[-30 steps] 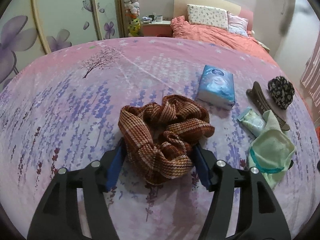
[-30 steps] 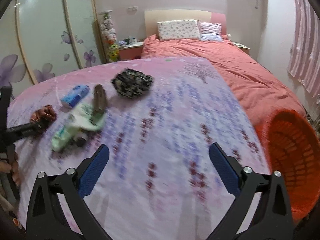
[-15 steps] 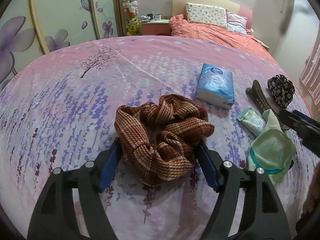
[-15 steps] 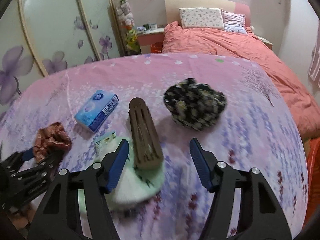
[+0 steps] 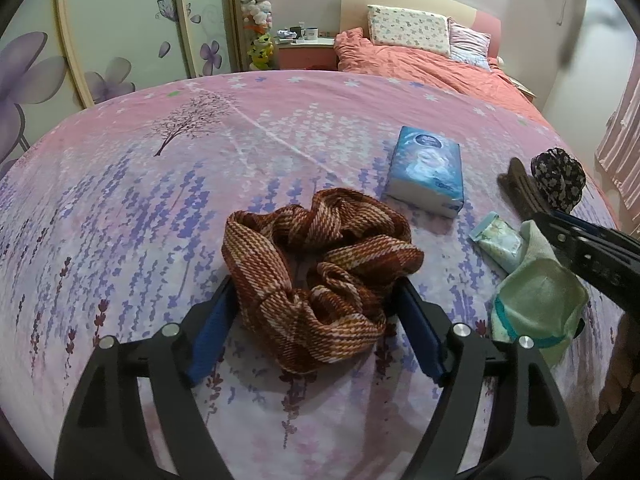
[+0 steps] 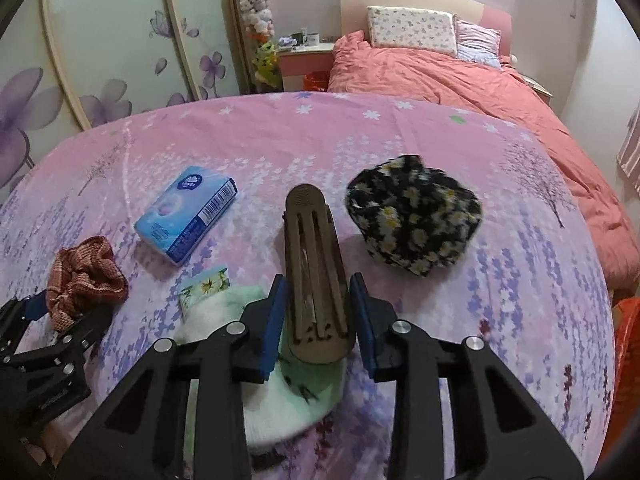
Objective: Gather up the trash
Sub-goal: 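Grasp the brown slotted plastic piece with the right tool while the left tool grasps the plaid scarf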
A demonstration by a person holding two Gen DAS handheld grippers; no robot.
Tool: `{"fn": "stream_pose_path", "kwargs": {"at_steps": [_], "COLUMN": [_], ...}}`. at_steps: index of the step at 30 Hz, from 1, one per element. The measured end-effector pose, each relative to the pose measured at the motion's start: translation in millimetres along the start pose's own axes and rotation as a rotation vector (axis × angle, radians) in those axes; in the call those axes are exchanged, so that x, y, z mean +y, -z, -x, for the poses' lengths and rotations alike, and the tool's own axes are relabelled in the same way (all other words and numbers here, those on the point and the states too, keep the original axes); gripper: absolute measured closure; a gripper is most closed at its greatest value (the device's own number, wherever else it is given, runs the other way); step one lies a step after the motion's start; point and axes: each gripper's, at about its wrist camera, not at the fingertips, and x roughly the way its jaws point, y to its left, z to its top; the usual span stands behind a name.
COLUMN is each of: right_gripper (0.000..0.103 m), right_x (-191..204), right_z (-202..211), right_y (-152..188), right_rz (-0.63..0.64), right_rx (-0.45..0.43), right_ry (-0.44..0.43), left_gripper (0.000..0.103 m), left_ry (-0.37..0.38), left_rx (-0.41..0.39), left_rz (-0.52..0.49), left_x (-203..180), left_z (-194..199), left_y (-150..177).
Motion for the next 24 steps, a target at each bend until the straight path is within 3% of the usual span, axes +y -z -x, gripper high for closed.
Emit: {"fn": "stream_pose_path", "kwargs": {"at_steps": [8, 13, 24], "right_gripper": [0.070, 0.070, 0.069], "right_x": [-24.4, -56.8, -64.0], "right_z": [29.6, 42.9, 44.1], "right_y": [35.1, 63.8, 64.5], "right_rz": [0.016, -0.052, -0.111], "right_rx": [-0.034, -0.018, -0.017], "right_ry": [0.064, 0.082, 0.059], "left_gripper": [0.027, 0.026, 0.026], "left_ry": [0.012, 0.031, 0.067], "left_rx": [-0.004, -0.009, -0.019], "left_rz": [0.008, 0.022, 0.044], "left_x": [1.4, 6.6, 20.4], "left_z": [0.6, 1.6, 3.8], "left_y": [0.0, 1.6, 2.2]}}
